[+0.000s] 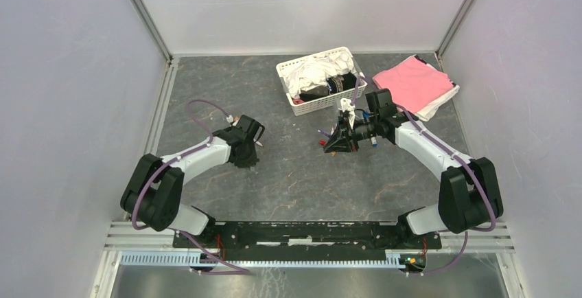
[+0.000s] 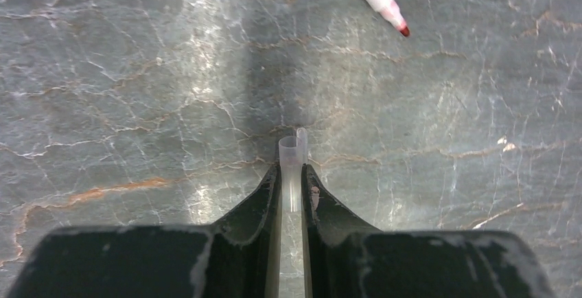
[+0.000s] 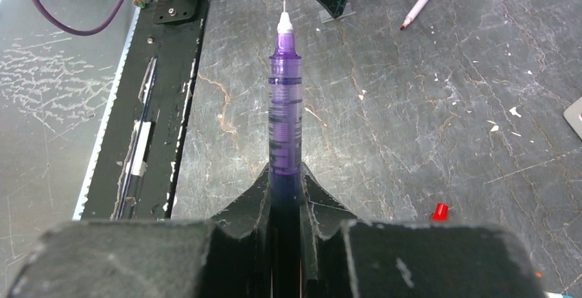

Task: Insert the pens into the pen caps
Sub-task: Move the pen cap to the center of the board.

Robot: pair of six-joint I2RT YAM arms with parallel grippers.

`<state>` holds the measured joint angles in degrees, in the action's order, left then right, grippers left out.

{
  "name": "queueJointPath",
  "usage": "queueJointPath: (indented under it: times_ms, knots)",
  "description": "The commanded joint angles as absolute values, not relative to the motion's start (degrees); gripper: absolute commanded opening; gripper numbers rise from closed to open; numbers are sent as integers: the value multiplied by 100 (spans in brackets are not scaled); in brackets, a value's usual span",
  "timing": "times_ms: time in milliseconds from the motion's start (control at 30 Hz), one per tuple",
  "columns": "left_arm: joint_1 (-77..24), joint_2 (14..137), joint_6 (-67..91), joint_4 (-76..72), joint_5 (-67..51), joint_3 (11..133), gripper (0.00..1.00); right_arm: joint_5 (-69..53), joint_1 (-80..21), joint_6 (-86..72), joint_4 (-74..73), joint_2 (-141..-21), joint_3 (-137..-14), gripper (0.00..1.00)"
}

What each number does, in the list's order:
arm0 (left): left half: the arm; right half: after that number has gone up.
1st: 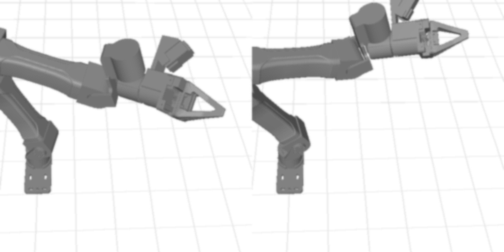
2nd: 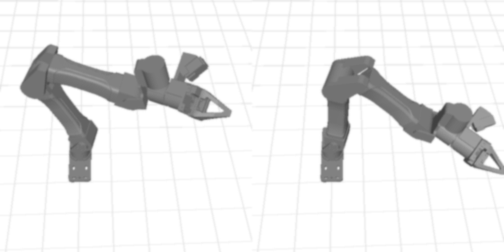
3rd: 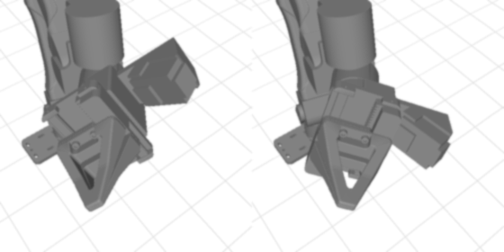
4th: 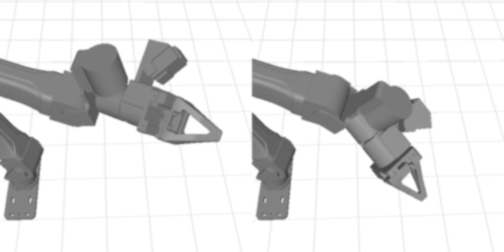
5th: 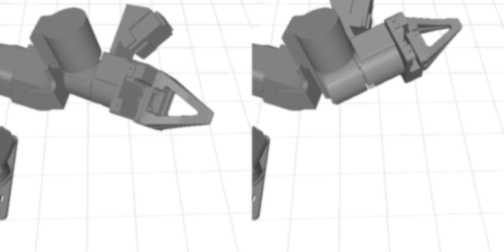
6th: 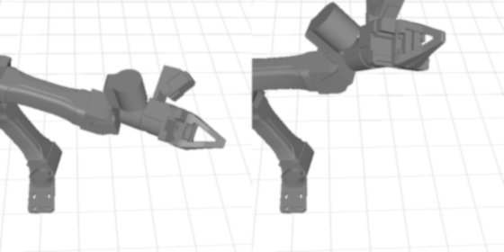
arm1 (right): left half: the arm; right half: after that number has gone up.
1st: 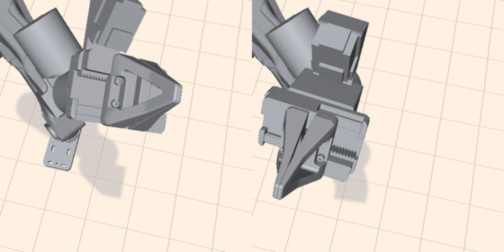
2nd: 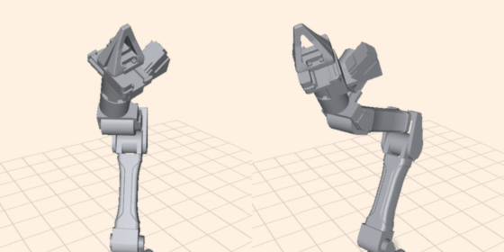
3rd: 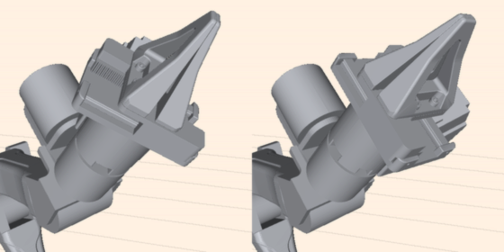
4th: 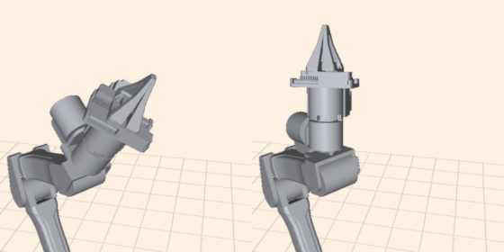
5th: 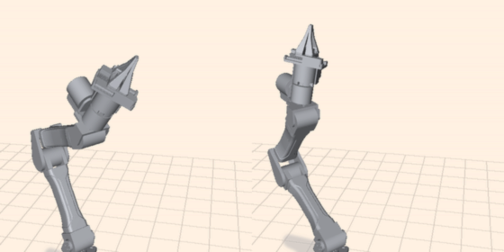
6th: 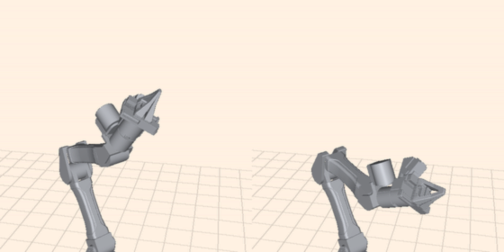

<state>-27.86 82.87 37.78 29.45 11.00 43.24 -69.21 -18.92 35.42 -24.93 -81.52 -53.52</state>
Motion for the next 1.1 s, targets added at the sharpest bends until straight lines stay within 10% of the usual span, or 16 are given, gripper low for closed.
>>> queueJointPath:
  times_ms: [0,433,900,1067]
  knots:
    - [-2937,8205,3273,2921,745,4258,9,-6837,-1832,3909,-2828,-8282,-5695,0]
    - [-3691,8596,3021,3093,825,4580,39,-6879,-1573,4778,-3911,-8912,-6200,0]
    - [-4462,9104,1049,2654,26,5227,17,-6962,-1482,5037,-4198,-8981,-6287,0]
    - [-4597,8968,1086,2570,772,5437,54,-7002,-1428,5130,-4270,-8946,-6292,0]
